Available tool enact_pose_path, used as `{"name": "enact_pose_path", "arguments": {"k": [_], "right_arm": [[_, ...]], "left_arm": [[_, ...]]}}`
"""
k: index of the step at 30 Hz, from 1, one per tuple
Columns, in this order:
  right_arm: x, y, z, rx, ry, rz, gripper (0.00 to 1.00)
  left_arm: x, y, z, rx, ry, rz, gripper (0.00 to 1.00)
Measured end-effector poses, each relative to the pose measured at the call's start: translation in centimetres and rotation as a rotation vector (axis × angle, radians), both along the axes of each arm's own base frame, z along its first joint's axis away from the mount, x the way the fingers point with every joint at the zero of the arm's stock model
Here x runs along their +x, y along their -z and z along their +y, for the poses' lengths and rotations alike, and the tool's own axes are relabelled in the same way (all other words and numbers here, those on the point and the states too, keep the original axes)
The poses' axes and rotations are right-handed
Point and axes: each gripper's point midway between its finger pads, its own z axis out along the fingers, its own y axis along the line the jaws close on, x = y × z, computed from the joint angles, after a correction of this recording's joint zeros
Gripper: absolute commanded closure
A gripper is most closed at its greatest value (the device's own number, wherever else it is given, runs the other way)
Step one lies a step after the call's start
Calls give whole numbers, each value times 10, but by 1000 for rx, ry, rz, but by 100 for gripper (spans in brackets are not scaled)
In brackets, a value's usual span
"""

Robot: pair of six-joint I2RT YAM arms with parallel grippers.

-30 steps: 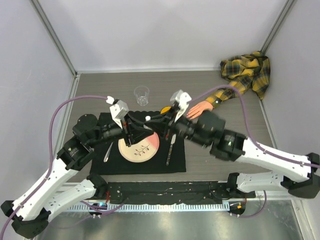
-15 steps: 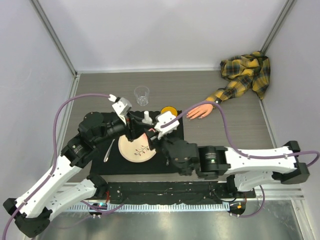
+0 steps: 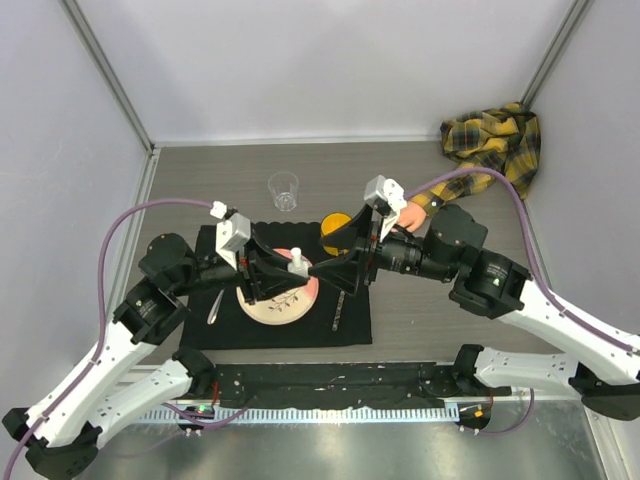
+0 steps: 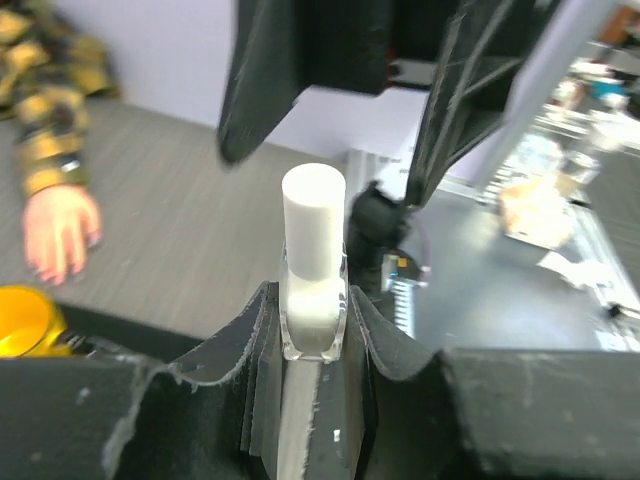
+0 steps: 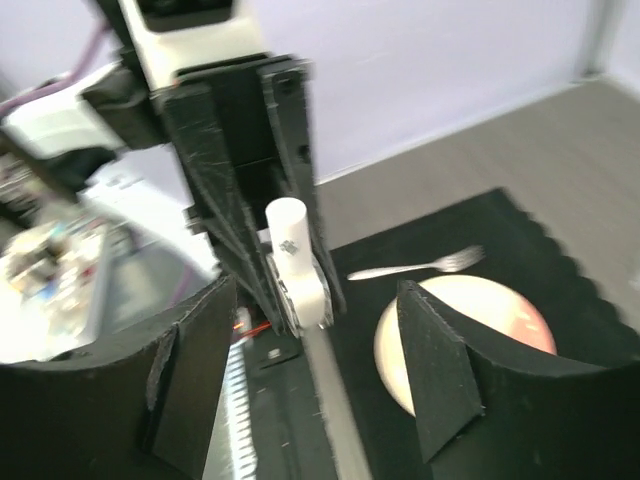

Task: Paint the nails

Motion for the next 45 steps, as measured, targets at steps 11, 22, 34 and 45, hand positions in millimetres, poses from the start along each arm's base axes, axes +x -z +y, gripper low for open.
{"name": "enact_pose_path", "arguments": {"k": [11,22,34,45], "right_arm": [[-34,-1,32,10,-328,87,56],[-36,-14,28,56,-383,99,76],[-29,-11,32,48,-380,57,99],[4,2,41,-25,558,-176,98]], "left_arm": [[-32,-17,-8,-62,214,19,100],[-38,-16,-9,-59,258,35,100],[-26,-12,-8,-39,174,60,100],[23,-1,4,50,-172,93,100]]}}
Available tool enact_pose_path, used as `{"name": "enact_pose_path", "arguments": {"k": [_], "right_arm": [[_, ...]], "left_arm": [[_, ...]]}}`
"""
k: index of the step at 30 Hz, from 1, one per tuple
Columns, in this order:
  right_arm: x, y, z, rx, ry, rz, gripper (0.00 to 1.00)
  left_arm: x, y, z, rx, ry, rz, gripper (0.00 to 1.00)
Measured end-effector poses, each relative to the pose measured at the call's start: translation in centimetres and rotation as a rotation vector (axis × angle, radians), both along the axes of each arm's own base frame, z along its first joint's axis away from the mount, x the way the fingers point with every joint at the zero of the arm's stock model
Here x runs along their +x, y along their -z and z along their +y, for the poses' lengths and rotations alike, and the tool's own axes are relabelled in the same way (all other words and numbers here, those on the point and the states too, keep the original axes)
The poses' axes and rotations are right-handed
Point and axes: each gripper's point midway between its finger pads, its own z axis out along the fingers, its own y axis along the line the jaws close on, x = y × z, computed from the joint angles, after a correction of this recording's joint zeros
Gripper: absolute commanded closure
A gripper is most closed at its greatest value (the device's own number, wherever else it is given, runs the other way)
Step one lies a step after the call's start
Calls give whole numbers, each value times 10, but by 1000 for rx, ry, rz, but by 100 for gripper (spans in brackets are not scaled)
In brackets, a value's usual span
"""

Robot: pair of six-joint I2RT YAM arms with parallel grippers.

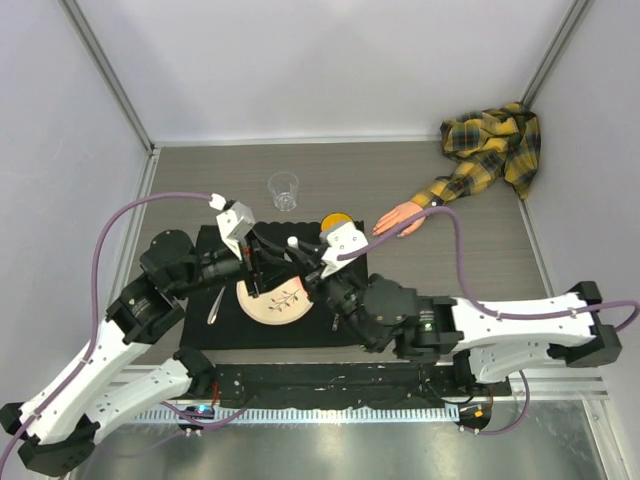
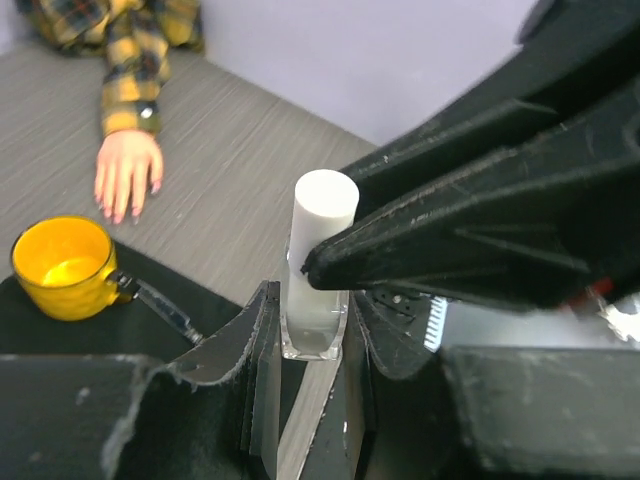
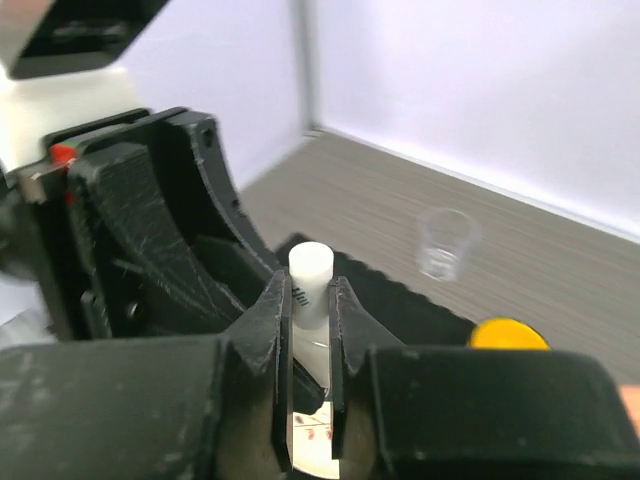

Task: Paint the nails

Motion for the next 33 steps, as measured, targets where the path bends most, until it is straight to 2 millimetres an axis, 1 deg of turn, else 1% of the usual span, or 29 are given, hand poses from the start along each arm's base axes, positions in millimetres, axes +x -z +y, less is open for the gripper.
{"name": "enact_pose_path", "arguments": {"k": [1,3,4,5,6,7,8,10,11,12,14,15,16,17,18,21,23,27,31,33], "right_arm": [[3,4,0,-11,64,4,87],[10,12,-1,-41,154,12,75],[14,16,-2,-56,173,15,69],[17,19,-2,-72,173,18,55],[18,22,-1,-91,153,19,49],[22,25,-1,-109,135,21,44],[26,26,-2,-116,119,28,38],[30,25,-2,-116,7,50,34],[31,24,-3,-105,-41,64,34],[32,22,-3,-93,-109,79,30],[29,17,-6,-62,-264,110,30],[27,15,-8,-50,-309,123,30],[17,14,-7,-39,-386,141,30],[20,13,-11,-27,-420,156,30],[16,12,-11,-19,-469,169,30],[-4,12,-7,-7,-623,210,32],[-18,11,-6,5,-709,233,39],[-34,4,-6,41,-829,262,46],[-39,-6,-8,82,-886,266,47],[-40,-12,-9,98,-903,262,53]], "left_arm": [[2,3,0,10,-9,8,100],[10,12,-1,38,-36,29,100],[12,16,-2,51,-43,38,100],[14,18,-1,56,-49,39,100],[15,19,-1,58,-55,38,100],[18,20,1,61,-70,36,100],[23,25,4,77,-95,40,100],[28,30,8,88,-117,43,100],[28,30,8,90,-118,44,100],[26,30,8,89,-107,43,100],[18,26,4,72,-53,38,100],[12,23,1,59,-21,38,100],[6,19,-1,44,19,36,100],[0,16,-3,31,49,29,100],[-6,12,-5,14,87,23,100],[-24,1,-8,-34,184,11,100],[-34,-5,-9,-56,240,7,100],[-45,-10,-10,-74,302,8,100],[-50,-11,-11,-79,336,17,100],[-52,-12,-11,-84,349,20,100]]}}
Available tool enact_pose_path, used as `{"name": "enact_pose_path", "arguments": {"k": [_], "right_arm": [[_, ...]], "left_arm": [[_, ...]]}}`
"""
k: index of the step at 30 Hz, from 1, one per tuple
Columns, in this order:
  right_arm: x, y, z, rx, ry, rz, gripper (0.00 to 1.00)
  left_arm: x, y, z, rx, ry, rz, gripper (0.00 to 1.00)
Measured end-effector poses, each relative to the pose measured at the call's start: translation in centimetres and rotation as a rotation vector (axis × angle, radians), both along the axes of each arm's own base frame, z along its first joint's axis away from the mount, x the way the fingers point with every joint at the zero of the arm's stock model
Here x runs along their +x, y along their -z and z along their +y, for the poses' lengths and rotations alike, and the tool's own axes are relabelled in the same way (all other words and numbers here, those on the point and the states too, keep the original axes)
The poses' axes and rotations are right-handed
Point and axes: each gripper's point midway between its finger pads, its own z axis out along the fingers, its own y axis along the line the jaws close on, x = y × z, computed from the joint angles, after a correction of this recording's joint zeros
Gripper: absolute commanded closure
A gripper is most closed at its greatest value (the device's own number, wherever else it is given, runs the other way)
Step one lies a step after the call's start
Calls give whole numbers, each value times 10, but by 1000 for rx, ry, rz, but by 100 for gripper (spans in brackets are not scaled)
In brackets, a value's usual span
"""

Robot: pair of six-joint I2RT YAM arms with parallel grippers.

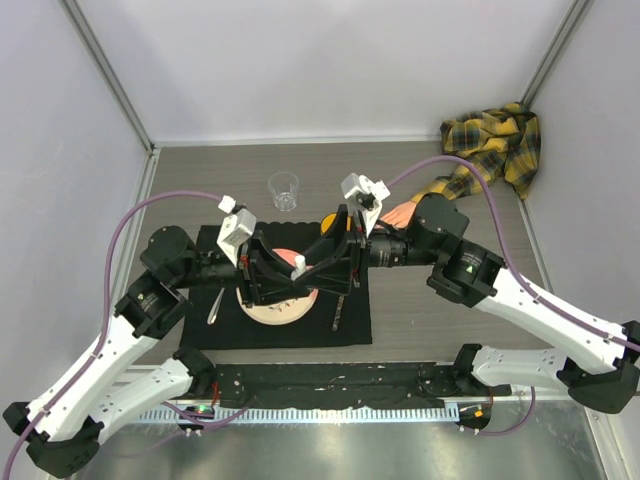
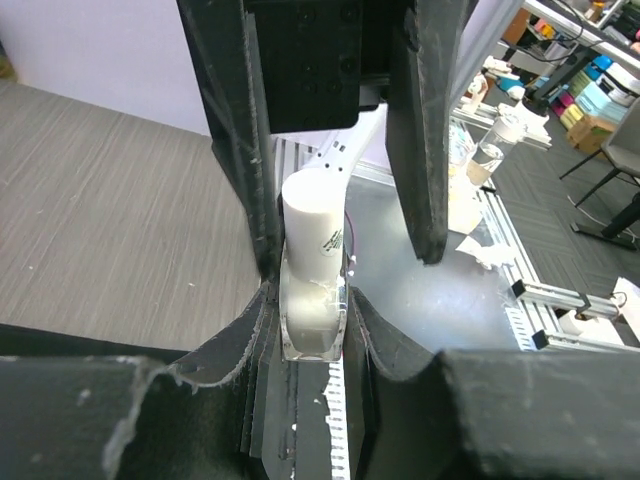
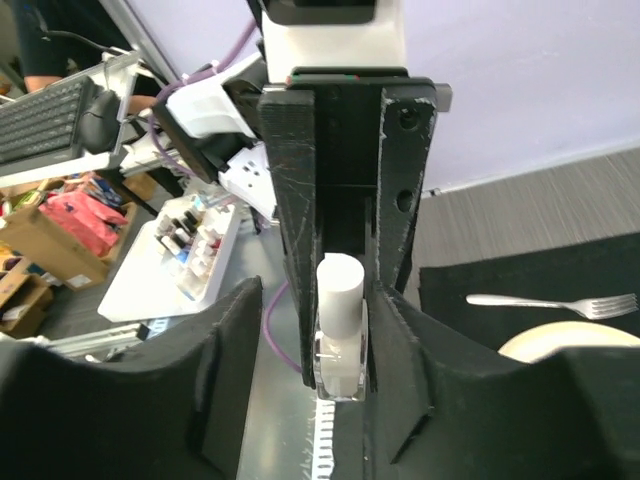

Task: Paint the nails

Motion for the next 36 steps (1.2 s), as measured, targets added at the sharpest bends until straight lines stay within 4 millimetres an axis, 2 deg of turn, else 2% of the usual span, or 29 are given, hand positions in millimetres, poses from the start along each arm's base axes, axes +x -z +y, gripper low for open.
{"name": "enact_pose_path", "arguments": {"k": [2,5,8,9,12,16,18,20,22,25,27,28,31,32,33,36], "right_arm": [[-1,-4,-1,14,-13,4,59],[-2,-7,-2,24,-34,12,63],[-3,-5,1,24,-52,15,74],[-2,-4,2,20,-56,21,83],[-1,-1,4,16,-62,17,99],[6,1,5,10,-31,-10,99],[17,5,7,-3,41,-24,99],[29,9,11,-27,167,-54,99],[42,16,18,-87,456,-99,99],[41,16,17,-163,849,-194,99],[42,18,13,-206,1017,-221,100],[44,21,11,-231,1082,-234,98],[52,30,2,-281,1175,-256,72],[54,31,0,-286,1178,-255,61],[56,31,-1,-282,1171,-248,45],[56,30,-8,-275,1075,-250,27]], "left_arm": [[-2,-1,0,-4,9,2,100],[-4,-3,0,-11,23,-5,100],[-6,-4,0,-12,31,-5,100],[-6,-4,0,-12,34,-5,100],[-8,-4,1,-10,39,7,100],[-1,-2,2,-2,-11,13,100],[13,1,4,14,-102,17,100],[29,6,7,41,-203,29,100],[45,15,12,78,-307,46,100],[46,15,15,97,-336,30,100],[47,17,13,109,-336,33,100],[49,20,11,118,-335,39,100],[57,31,3,152,-331,64,100],[58,32,2,154,-327,62,100],[59,31,1,150,-327,55,100],[75,34,8,159,-414,53,100]]}}
